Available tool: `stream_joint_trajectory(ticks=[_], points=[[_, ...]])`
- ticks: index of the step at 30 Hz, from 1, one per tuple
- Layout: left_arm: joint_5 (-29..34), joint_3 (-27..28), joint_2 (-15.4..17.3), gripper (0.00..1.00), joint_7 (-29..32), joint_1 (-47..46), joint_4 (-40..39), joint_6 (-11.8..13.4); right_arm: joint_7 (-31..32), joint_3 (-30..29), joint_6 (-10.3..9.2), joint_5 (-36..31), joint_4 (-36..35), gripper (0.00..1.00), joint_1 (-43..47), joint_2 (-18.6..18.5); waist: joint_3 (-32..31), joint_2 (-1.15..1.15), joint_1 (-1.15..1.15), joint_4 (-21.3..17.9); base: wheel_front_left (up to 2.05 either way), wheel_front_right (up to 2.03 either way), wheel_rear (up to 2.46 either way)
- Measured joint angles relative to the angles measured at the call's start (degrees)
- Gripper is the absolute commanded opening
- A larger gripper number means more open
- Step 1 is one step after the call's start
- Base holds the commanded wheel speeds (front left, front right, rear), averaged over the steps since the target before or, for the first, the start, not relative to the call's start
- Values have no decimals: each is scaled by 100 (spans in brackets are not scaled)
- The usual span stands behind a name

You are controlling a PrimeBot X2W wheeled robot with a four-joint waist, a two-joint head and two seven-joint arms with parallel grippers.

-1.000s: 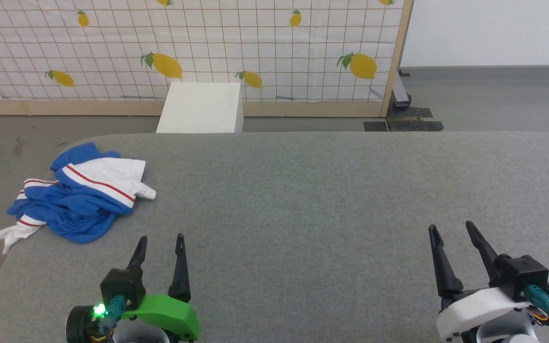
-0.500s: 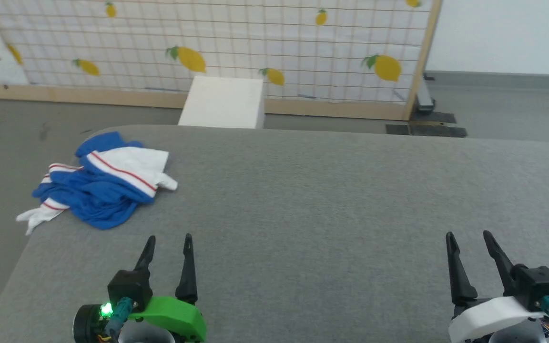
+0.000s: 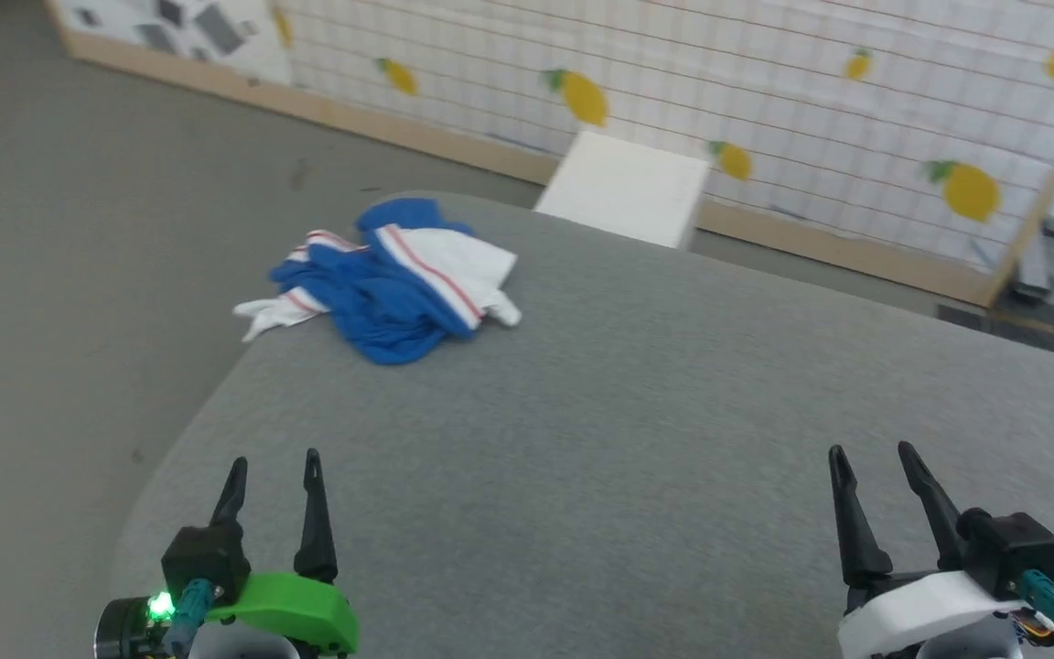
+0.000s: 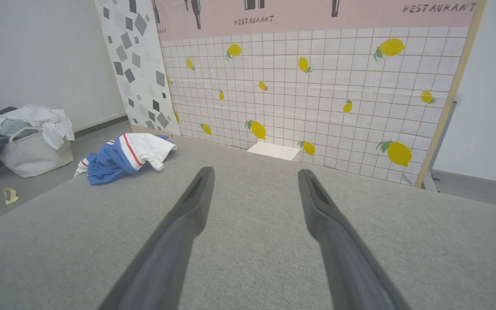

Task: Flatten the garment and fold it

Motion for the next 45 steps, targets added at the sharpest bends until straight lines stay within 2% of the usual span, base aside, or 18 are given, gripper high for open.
stream_joint_trajectory(ticks=[1, 2, 8, 14, 19, 23, 27, 30, 33, 37, 40, 41, 45], points=[[-9, 8, 7, 100, 0, 10, -18, 2, -7, 14, 0, 0, 9, 100, -15, 2, 2, 0, 0, 133, 0, 0, 0], [-15, 11, 10, 100, 0, 21, -51, 25, -27, 23, 0, -1, 33, 100, -48, 2, 15, 0, 0, 500, 0, 0, 0], [-51, 8, 9, 100, -1, 23, -71, 40, -31, 52, 0, -4, 51, 100, -77, 3, 63, 0, 0, 1156, 0, 0, 0], [-58, 26, 9, 100, -1, 23, -89, 40, -31, 63, 0, -4, 58, 100, -115, 4, 133, 0, 0, 1546, 0, 0, 0], [-203, 88, -22, 100, -8, 13, -130, 1, -23, 15, 0, -21, 33, 100, -147, 5, 255, 0, 0, 1549, 0, 0, 0], [-466, 194, -46, 100, -8, -196, -156, -170, 57, -3, 0, -113, -125, 100, -243, 4, 421, 0, 0, 1436, 0, 0, 0], [-639, 298, 48, 100, 194, -1014, -140, -409, 207, 2, 0, -302, -431, 100, -480, 5, 710, 0, 1, 1281, 0, 0, 0], [-872, 458, 230, 100, 453, -1842, -73, -550, 286, 4, 0, -416, -605, 100, -731, 5, 993, 0, 1, 1135, 0, 0, 0], [-935, 559, 583, 100, 911, -2642, 29, -687, 332, 25, 0, -442, -781, 100, -934, 5, 1314, 0, 1, 938, 0, 0, 0], [-1033, 643, 1088, 100, 1819, -3630, 255, -814, 334, 35, 0, -466, -905, 100, -1230, 8, 1809, 0, 2, 591, 0, 0, 0], [-1247, 780, 1358, 100, 2572, -4211, 456, -812, 279, 65, 0, -449, -917, 100, -1401, 9, 2165, 0, 2, 288, 0, 0, 0], [-1595, 1010, 1581, 100, 3495, -4715, 628, -672, 168, 182, 0, -302, -845, 100, -1601, 4, 2524, 0, 2, -131, 0, 0, 0], [-1853, 1258, 1950, 100, 4598, -4968, 834, -324, -32, 343, 0, -35, -594, 100, -1782, 9, 2900, 0, 2, -717, 0, 0, 0]])
